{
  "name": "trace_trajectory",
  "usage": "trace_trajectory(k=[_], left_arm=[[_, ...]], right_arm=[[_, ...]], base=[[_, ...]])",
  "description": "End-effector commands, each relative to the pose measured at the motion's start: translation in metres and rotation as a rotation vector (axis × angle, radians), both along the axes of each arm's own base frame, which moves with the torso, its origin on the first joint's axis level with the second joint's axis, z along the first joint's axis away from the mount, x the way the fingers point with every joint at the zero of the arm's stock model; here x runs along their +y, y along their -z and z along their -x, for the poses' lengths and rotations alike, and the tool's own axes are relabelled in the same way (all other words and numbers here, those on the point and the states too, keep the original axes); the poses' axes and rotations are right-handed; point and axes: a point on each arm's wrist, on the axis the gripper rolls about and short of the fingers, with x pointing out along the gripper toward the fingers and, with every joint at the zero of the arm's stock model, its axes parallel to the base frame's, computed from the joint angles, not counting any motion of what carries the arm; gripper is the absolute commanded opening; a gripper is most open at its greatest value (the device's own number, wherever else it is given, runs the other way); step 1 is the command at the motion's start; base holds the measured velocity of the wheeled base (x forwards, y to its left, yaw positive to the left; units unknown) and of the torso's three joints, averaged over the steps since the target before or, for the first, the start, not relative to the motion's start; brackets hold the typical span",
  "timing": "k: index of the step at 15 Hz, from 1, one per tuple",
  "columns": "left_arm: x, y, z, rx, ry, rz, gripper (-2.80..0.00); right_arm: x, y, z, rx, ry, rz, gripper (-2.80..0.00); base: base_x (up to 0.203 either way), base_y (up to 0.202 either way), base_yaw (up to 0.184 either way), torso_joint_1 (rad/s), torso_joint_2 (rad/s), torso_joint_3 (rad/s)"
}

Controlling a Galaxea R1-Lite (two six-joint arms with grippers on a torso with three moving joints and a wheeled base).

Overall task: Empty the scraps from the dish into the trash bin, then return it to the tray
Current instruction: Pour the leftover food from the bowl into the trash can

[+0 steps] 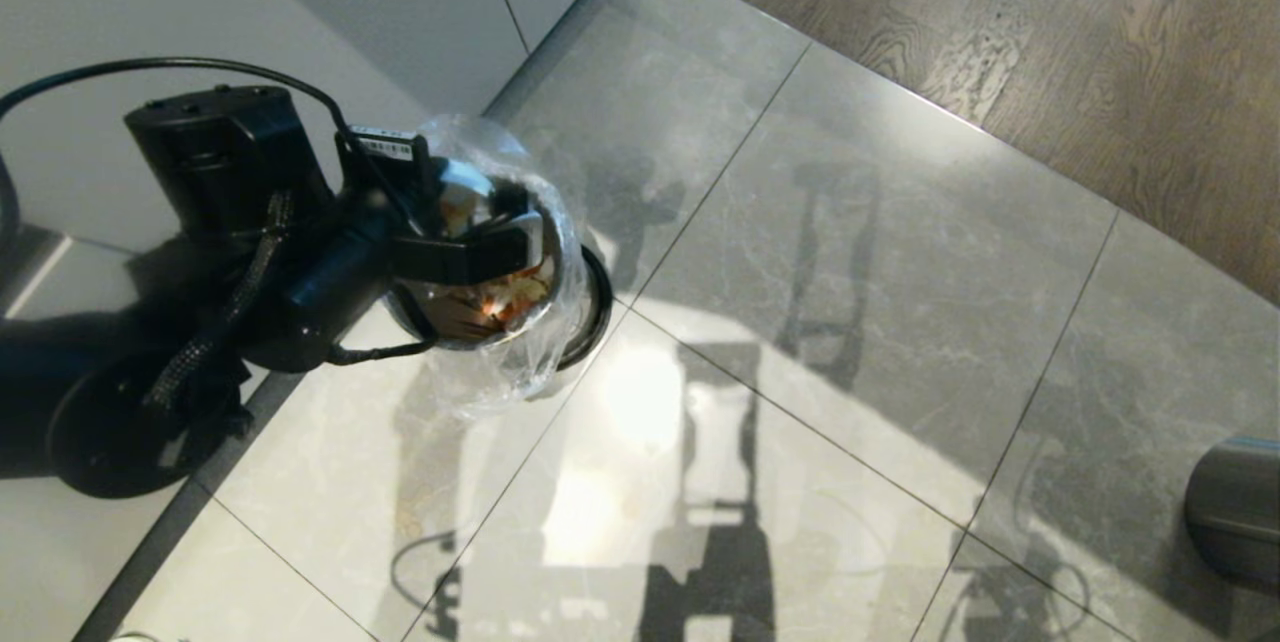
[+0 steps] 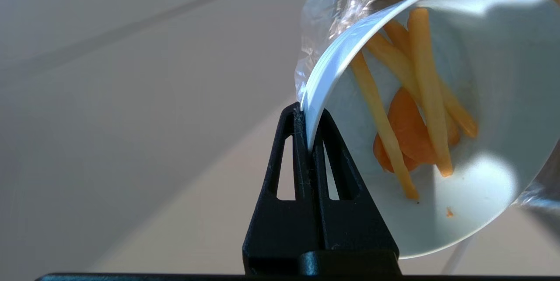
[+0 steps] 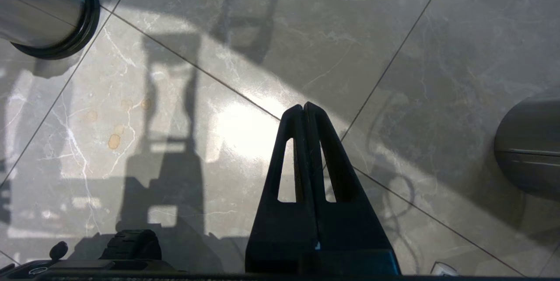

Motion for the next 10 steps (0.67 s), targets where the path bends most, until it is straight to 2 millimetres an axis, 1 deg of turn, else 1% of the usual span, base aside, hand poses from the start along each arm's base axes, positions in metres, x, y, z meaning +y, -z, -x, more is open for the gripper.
trace_trajectory(k=[1, 3, 4, 6, 8, 10], left_arm=[[-0.003, -0.007, -0.002, 0.011, -0.013, -0.143, -2.8], [-0.002, -0.006, -0.002, 0.039, -0.088, -0.257, -2.8], [-0.001, -0.007, 0.0, 0.043, -0.14, -0.272, -2.8], [0.0, -0.001, 0.0, 0.076, -0.189, -0.317, -2.8], [-0.002, -0.001, 0.001, 0.067, -0.199, -0.328, -2.8], [-0.005, 0.005, 0.001, 0.034, -0.201, -0.306, -2.8]], right_arm=[[0.0, 0.0, 0.0, -0.001, 0.0, 0.0, -2.8], [0.0, 0.0, 0.0, 0.0, 0.0, -0.001, -2.8], [0.0, 0.0, 0.0, -0.001, 0.0, 0.0, -2.8], [0.0, 0.0, 0.0, -0.001, 0.0, 0.0, -2.8], [0.0, 0.0, 0.0, 0.0, 0.0, 0.0, -2.8], [0.0, 0.0, 0.0, 0.0, 0.0, 0.0, -2.8]], base=[[0.0, 0.0, 0.0, 0.0, 0.0, 0.0], [0.0, 0.0, 0.0, 0.0, 0.0, 0.0], [0.0, 0.0, 0.0, 0.0, 0.0, 0.0], [0.0, 0.0, 0.0, 0.0, 0.0, 0.0], [0.0, 0.0, 0.0, 0.0, 0.0, 0.0], [0.0, 0.0, 0.0, 0.0, 0.0, 0.0]])
